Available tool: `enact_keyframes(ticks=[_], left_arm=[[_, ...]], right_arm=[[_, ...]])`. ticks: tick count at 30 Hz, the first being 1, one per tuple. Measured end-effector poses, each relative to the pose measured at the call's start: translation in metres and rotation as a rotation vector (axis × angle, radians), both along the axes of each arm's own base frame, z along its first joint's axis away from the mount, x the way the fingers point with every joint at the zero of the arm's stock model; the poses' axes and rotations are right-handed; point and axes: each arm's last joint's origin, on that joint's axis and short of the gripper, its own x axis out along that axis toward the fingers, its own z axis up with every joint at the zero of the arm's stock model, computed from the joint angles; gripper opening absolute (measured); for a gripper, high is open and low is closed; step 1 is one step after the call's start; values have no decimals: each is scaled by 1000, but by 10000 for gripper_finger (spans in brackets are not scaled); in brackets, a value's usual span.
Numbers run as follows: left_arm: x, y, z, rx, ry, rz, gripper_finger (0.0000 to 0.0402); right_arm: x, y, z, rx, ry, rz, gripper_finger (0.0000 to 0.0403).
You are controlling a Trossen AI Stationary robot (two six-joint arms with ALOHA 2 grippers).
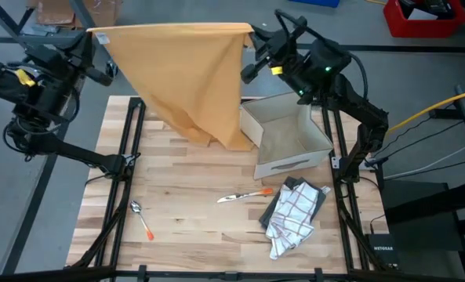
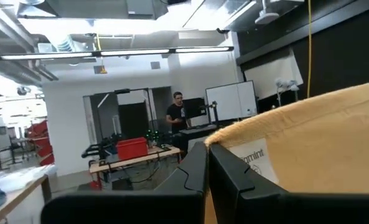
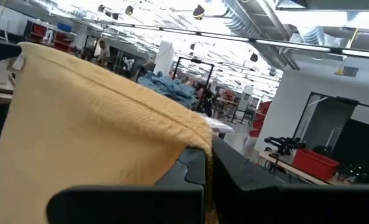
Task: Fold towel
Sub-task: Fold the orange kitchen towel
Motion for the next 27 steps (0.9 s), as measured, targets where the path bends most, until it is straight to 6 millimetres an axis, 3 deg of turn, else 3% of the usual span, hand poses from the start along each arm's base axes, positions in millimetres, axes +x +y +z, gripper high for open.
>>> enact_keyframes(ticks=[7, 12, 19, 27], left_arm=[[1, -1, 1, 7, 12, -7, 0], [12, -3, 1, 9, 13, -37, 0], [19, -12, 2, 17, -51, -214, 0], [25, -24, -4, -92, -148, -423, 0]], right_arm=[[-13, -2, 10, -12, -51, 7, 10], [-12, 0, 9, -3, -62, 65, 10], [-18, 29, 11, 6, -24, 143, 10], [-32, 57, 12, 17, 40, 219, 10]])
